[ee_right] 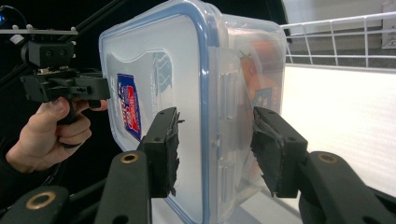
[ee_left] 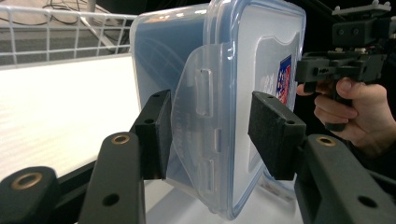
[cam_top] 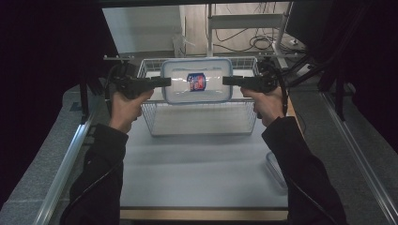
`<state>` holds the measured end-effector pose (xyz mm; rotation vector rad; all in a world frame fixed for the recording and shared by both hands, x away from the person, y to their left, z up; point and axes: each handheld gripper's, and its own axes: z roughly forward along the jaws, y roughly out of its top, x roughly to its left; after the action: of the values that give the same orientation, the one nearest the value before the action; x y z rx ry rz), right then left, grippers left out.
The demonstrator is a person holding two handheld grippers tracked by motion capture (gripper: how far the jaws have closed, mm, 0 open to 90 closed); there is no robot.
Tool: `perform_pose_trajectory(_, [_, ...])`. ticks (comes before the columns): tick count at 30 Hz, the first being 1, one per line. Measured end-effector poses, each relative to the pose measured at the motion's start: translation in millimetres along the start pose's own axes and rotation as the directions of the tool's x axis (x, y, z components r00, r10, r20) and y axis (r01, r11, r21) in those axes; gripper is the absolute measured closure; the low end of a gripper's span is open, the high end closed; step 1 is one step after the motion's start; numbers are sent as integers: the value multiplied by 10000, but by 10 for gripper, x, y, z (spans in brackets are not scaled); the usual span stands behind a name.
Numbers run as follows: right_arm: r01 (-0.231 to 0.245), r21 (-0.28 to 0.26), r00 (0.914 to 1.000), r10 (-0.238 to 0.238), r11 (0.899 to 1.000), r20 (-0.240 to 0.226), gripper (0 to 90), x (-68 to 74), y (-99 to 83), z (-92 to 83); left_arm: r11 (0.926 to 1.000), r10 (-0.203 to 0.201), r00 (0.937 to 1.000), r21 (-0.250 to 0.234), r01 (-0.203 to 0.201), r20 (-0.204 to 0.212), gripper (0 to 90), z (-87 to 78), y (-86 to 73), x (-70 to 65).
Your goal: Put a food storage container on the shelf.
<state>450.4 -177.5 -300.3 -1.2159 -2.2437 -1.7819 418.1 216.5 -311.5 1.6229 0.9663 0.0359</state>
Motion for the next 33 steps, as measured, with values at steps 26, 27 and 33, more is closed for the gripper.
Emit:
perform_pose_trajectory(26, [-467,-94,9989,468,9989,95,508,-226,79,165,9999,-85,9985,63,89,-544,466,173,42,148])
perform_pose_trajectory(27, [-437,-105,9990,438,9990,119,507,-229,82,166,9999,-93,9985,56,96,-547,465,173,39,150])
perform_pose_trajectory(33, [-310,-218,9979,322,9993,556,500,-233,81,201,9995,-245,9974,166,257,-673,432,213,29,191])
